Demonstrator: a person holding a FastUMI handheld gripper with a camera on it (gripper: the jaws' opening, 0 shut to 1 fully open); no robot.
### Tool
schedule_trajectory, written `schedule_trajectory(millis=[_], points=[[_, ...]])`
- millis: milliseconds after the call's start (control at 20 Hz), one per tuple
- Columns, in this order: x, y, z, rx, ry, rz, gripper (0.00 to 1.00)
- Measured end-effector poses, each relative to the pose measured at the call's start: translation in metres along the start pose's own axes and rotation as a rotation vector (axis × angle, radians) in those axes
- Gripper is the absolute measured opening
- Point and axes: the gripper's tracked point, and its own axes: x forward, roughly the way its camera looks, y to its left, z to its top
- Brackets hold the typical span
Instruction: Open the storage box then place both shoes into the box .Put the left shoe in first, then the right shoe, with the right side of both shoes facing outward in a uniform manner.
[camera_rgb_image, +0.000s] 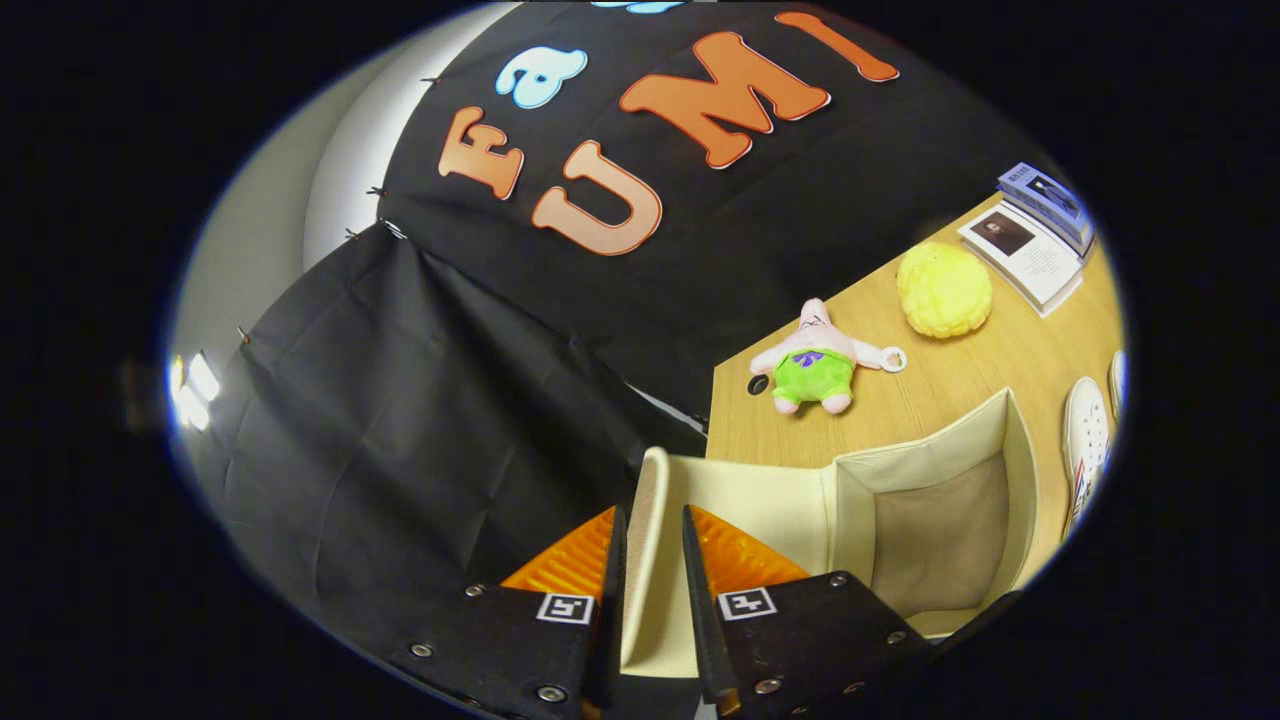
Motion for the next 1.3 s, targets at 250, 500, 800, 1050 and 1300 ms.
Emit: schedule_trajectory(millis=[250,500,800,1050,1300], points=[[-0.013,-0.02,0.034,-0.054,-0.117,-0.009,0.48],[-0.055,-0.093,0.068,-0.164,-0.207,-0.159,0.84],[-0.124,-0.207,0.103,-0.268,-0.289,-0.397,0.98],[-0.167,-0.286,0.111,-0.349,-0.304,-0.573,0.98],[-0.178,-0.358,0.08,-0.335,-0.243,-0.679,0.98]])
